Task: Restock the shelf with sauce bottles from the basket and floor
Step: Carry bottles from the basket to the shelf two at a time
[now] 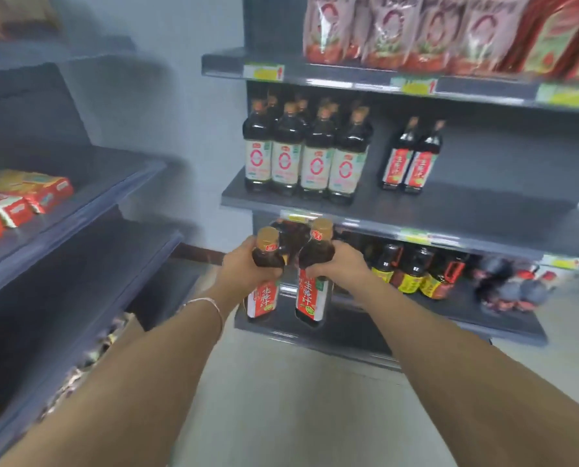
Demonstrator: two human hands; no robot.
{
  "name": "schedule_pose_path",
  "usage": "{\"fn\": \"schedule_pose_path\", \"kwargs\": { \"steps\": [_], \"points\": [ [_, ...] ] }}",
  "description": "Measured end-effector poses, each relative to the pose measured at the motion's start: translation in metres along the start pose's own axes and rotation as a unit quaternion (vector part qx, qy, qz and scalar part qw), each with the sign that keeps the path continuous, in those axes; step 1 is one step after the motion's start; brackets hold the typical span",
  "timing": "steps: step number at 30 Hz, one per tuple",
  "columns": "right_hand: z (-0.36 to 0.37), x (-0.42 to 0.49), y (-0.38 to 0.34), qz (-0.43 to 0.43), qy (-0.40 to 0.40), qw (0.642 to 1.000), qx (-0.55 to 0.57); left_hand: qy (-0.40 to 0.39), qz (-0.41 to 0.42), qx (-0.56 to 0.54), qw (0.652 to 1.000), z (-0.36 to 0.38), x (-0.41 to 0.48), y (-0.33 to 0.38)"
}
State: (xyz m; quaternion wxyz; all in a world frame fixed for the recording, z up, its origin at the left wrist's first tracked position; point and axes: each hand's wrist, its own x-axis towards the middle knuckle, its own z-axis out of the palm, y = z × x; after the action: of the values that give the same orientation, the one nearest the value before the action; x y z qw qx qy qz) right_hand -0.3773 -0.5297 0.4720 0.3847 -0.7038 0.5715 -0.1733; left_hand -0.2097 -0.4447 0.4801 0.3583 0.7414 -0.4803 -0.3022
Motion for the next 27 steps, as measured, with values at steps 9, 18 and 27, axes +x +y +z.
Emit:
{"fn": "schedule_pose_path", "kwargs": {
  "steps": [9,18,27],
  "points": [
    [-0.162,0.015,0.090,0.058,0.107,0.991,0.056,-0.097,0.108,-0.042,0.989,0.131,0.051,0.139],
    [-0.267,0.093,0.107,0.053,0.175,0.980,0.079,-0.102,0.171,-0.022,0.980,0.187,0.157,0.229],
    [-0.299,0.209,0.129,0.061,0.212,0.966,0.132,-0.103,0.152,0.015,0.983,0.235,0.272,0.263]
  ]
}}
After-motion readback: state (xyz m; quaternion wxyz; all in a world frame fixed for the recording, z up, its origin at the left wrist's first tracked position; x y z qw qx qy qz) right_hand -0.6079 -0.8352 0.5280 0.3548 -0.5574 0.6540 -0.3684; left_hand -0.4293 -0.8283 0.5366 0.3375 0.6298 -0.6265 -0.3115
